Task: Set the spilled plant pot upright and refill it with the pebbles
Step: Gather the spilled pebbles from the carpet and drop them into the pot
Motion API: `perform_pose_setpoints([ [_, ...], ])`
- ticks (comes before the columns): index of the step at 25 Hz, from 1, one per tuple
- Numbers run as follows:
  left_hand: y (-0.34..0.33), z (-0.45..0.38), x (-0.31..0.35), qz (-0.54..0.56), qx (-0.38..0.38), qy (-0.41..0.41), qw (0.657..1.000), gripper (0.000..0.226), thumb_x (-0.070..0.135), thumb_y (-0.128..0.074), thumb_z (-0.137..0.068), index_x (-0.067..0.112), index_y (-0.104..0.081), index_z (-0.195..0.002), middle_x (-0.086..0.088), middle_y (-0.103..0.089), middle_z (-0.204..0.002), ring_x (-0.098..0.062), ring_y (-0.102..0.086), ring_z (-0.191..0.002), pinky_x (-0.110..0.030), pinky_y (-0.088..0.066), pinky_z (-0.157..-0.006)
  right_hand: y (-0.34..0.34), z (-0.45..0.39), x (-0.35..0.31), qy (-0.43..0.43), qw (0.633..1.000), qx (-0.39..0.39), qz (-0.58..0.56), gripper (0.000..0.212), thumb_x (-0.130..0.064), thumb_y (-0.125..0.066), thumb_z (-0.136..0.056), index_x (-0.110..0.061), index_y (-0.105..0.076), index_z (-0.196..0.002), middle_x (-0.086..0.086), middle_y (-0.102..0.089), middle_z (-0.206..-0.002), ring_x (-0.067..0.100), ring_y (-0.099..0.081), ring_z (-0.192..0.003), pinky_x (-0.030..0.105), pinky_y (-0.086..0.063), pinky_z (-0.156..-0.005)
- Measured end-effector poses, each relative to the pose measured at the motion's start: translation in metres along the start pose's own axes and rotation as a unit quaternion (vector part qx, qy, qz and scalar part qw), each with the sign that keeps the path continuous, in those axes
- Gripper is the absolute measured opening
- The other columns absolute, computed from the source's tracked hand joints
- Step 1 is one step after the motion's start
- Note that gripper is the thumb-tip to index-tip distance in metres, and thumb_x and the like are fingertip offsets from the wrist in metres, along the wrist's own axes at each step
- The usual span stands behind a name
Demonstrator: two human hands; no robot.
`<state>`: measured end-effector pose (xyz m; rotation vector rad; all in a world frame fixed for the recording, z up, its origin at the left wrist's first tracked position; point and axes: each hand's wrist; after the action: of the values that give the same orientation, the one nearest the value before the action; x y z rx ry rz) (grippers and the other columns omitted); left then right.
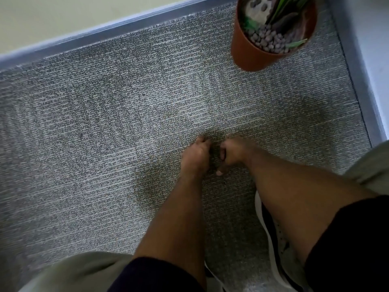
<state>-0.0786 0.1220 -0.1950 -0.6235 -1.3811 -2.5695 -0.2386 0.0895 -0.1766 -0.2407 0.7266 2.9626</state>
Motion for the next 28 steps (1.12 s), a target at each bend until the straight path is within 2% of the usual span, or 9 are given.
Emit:
perform_pose_setpoints([
  [6, 0.007, 0.001, -0.01, 0.086, 0.035, 0.116, 0.989, 0.027, 0.016, -0.06, -0.084, 0.014, -0.063, -0.111, -0.01, -0.065, -0.113, -0.032, -0.066, -0.098, -0.039, -0.057, -0.087, -0.051, 0.003, 0.01, 0.094, 0.986, 0.137, -0.029, 0.045, -0.052, -0.083, -0.067, -0.025, -0.062, -0.095, -0.002, -0.069, -0.097, 0.024, -0.067, -0.092, 0.029, -0.045, -0.07],
  [9, 0.007, 0.003, -0.012, 0.171, 0.019, 0.174, 0.97, 0.006, 0.012, -0.063, -0.078, 0.016, -0.059, -0.08, -0.005, -0.066, -0.081, -0.025, -0.063, -0.07, -0.026, -0.054, -0.066, -0.067, -0.001, 0.008, 0.16, 0.978, 0.124, -0.047, 0.036, -0.039, -0.08, -0.075, -0.023, -0.063, -0.103, 0.003, -0.067, -0.104, 0.027, -0.065, -0.097, 0.035, -0.053, -0.078],
  [10, 0.008, 0.003, -0.012, 0.185, 0.006, 0.19, 0.964, 0.014, 0.009, -0.064, -0.078, 0.017, -0.054, -0.072, 0.001, -0.061, -0.068, -0.02, -0.057, -0.06, -0.02, -0.049, -0.056, -0.071, -0.002, 0.006, 0.179, 0.975, 0.128, -0.042, 0.035, -0.036, -0.077, -0.077, -0.023, -0.062, -0.106, 0.004, -0.066, -0.107, 0.028, -0.064, -0.098, 0.039, -0.054, -0.08],
  [11, 0.008, 0.004, -0.013, 0.194, -0.009, 0.196, 0.961, 0.019, 0.008, -0.065, -0.079, 0.017, -0.052, -0.069, 0.004, -0.056, -0.062, -0.015, -0.053, -0.054, -0.014, -0.042, -0.049, -0.074, -0.001, 0.004, 0.191, 0.972, 0.131, -0.038, 0.034, -0.034, -0.075, -0.079, -0.023, -0.063, -0.108, 0.004, -0.064, -0.11, 0.029, -0.064, -0.099, 0.042, -0.055, -0.081],
  [13, 0.006, 0.007, -0.016, 0.175, -0.04, 0.203, 0.963, 0.013, 0.009, -0.069, -0.078, 0.014, -0.058, -0.074, 0.003, -0.058, -0.062, -0.017, -0.056, -0.056, -0.019, -0.045, -0.051, -0.078, -0.001, 0.001, 0.205, 0.969, 0.134, -0.04, 0.031, -0.028, -0.071, -0.081, -0.024, -0.063, -0.111, 0.005, -0.061, -0.111, 0.031, -0.063, -0.098, 0.044, -0.055, -0.08],
  [17, -0.002, 0.009, -0.019, 0.181, -0.04, 0.204, 0.961, 0.009, 0.01, -0.074, -0.074, 0.016, -0.07, -0.08, -0.004, -0.074, -0.074, -0.022, -0.071, -0.07, -0.026, -0.057, -0.064, -0.081, -0.002, -0.001, 0.201, 0.97, 0.131, -0.044, 0.026, -0.024, -0.068, -0.084, -0.019, -0.064, -0.109, 0.008, -0.06, -0.109, 0.031, -0.063, -0.097, 0.043, -0.055, -0.081],
  [22, -0.006, 0.012, -0.014, 0.161, -0.086, 0.187, 0.965, 0.009, 0.013, -0.077, -0.078, 0.013, -0.078, -0.087, -0.009, -0.076, -0.083, -0.022, -0.072, -0.078, -0.021, -0.046, -0.063, -0.082, -0.009, 0.003, 0.173, 0.971, 0.147, -0.079, 0.02, -0.027, -0.072, -0.086, -0.014, -0.071, -0.102, 0.008, -0.07, -0.105, 0.03, -0.065, -0.098, 0.039, -0.053, -0.083],
  [26, -0.012, 0.011, -0.014, 0.188, -0.097, 0.217, 0.953, 0.012, 0.021, -0.085, -0.077, 0.017, -0.079, -0.086, -0.004, -0.072, -0.076, -0.017, -0.068, -0.071, -0.022, -0.048, -0.064, -0.076, -0.01, 0.004, 0.114, 0.946, 0.222, -0.208, 0.012, -0.023, -0.076, -0.085, -0.014, -0.074, -0.091, 0.004, -0.071, -0.086, 0.021, -0.066, -0.079, 0.03, -0.053, -0.072],
  [28, -0.011, 0.008, -0.011, 0.273, -0.083, 0.235, 0.929, 0.009, 0.017, -0.085, -0.077, 0.021, -0.077, -0.077, -0.002, -0.074, -0.075, -0.02, -0.072, -0.072, -0.028, -0.059, -0.069, -0.063, -0.011, 0.001, 0.074, 0.914, 0.266, -0.299, 0.011, -0.021, -0.079, -0.083, -0.015, -0.074, -0.09, -0.001, -0.07, -0.079, 0.012, -0.064, -0.07, 0.025, -0.053, -0.068],
])
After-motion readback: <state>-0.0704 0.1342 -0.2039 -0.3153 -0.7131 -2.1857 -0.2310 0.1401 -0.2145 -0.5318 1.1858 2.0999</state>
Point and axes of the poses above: each hand's wrist, its own z-axis away from the middle knuckle, its own y-axis out of the back of the hand, x = y × z
